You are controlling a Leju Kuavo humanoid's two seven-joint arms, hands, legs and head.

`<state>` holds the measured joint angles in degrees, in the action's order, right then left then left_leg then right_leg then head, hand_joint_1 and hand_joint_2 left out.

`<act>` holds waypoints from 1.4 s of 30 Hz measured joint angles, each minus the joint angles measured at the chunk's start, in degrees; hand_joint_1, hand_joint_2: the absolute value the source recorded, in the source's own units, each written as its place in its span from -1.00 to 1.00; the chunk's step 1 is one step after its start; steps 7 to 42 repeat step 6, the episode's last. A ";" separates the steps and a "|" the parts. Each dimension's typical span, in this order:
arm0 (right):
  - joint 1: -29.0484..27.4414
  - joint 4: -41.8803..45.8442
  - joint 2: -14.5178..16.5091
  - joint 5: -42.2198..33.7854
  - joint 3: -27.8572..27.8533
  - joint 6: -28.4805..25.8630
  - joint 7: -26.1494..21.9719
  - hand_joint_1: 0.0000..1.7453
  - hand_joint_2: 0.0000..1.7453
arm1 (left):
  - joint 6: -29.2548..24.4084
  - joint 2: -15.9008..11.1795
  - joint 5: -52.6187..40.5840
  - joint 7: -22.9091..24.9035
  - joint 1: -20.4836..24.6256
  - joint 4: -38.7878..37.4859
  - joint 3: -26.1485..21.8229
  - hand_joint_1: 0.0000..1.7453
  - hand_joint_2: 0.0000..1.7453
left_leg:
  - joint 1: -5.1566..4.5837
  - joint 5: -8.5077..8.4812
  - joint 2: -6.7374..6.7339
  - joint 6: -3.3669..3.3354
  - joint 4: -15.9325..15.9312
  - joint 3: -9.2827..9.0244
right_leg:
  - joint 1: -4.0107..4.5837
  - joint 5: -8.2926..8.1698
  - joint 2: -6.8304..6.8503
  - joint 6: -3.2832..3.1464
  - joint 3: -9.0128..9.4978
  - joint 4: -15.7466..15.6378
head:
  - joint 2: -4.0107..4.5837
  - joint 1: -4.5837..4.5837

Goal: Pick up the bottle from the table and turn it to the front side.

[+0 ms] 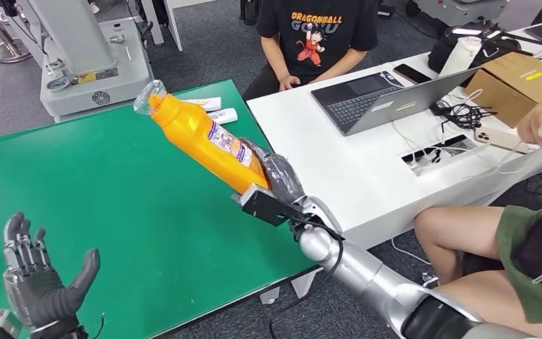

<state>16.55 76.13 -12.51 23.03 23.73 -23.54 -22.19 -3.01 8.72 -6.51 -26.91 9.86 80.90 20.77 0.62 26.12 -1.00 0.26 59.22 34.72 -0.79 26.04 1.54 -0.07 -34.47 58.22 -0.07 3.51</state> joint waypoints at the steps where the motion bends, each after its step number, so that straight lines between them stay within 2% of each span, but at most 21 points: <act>1: -0.09 0.23 0.42 -0.48 0.07 0.09 -1.10 1.00 1.00 | 1.04 0.15 0.59 0.15 0.57 -0.55 0.66 -1.00 1.00 | 0.00 0.00 0.00 0.00 0.00 0.00 | 0.00 0.00 0.00 0.00 0.00 0.00 | 0.00 0.00; 6: 0.26 0.53 2.66 -0.93 0.55 1.48 -3.22 1.00 1.00 | 4.36 0.69 4.01 0.92 3.64 -2.95 2.33 -1.00 1.00 | 0.00 -0.03 -0.02 0.02 0.00 -0.01 | 0.00 -0.03 -0.02 -0.02 0.00 0.02 | 0.00 0.00; 42: 0.26 0.53 2.66 -0.93 0.55 1.48 -3.22 1.00 1.00 | 4.36 0.69 4.01 0.92 3.64 -2.95 2.33 -1.00 1.00 | 0.00 -0.03 -0.02 0.02 0.00 -0.01 | 0.00 -0.03 -0.02 -0.02 0.00 0.02 | 0.00 0.00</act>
